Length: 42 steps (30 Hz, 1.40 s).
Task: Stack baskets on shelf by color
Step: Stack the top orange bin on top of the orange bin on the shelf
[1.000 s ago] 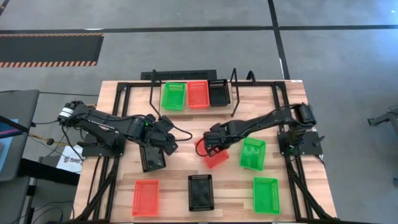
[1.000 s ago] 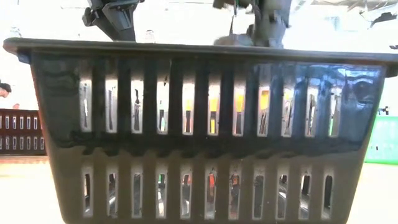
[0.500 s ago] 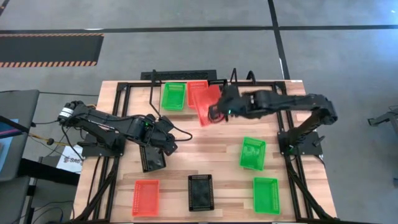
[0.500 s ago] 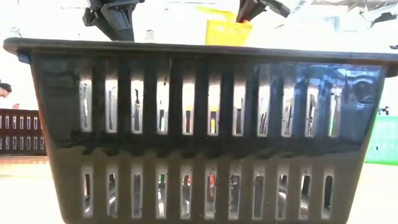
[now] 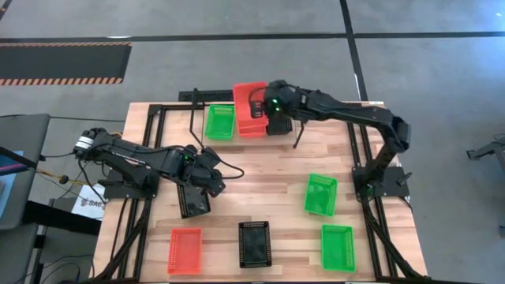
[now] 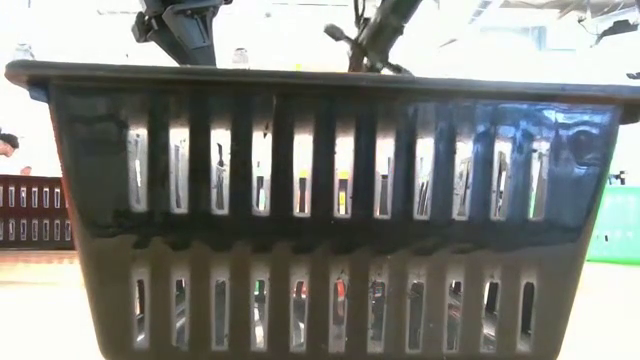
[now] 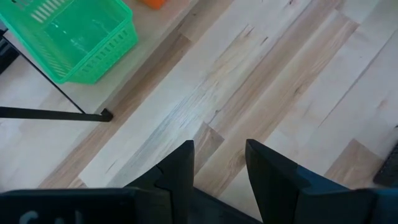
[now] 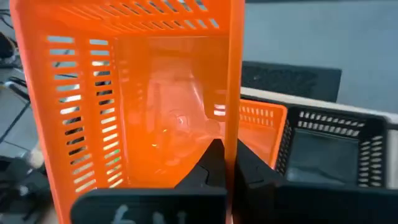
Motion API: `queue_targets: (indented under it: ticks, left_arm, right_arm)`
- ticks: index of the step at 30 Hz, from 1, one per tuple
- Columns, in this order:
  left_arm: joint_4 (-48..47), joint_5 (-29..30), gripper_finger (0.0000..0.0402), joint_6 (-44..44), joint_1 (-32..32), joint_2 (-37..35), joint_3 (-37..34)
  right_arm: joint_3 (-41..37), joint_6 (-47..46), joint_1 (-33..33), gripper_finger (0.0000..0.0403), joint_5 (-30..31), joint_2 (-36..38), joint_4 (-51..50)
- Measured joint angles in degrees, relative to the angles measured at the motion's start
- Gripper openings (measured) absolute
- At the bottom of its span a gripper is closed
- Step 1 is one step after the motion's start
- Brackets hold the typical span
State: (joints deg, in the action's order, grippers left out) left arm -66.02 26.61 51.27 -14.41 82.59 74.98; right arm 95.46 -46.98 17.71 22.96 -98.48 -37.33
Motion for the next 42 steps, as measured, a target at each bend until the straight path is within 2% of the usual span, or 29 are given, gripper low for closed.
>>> queue_targets:
  ticks: [12,27,42]
  left_arm:
    - [0.0,-0.66,0.0132,0.21,-0.02,-0.02,0.0]
    - [0.0,-0.92,0.0132,0.21,-0.02,0.0,-0.02]
    - [0.0,-0.96,0.0132,0.52,0.0,-0.02,0.0]
  right_arm:
    - [-0.04,-4.87,4.57,0.0005,-8.05,-8.62,0.35]
    - [-0.04,-5.2,4.99,0.0004,-8.42,-9.99,-4.43]
    - [-0.04,-5.05,5.27,0.0004,-8.33,-9.97,-4.26]
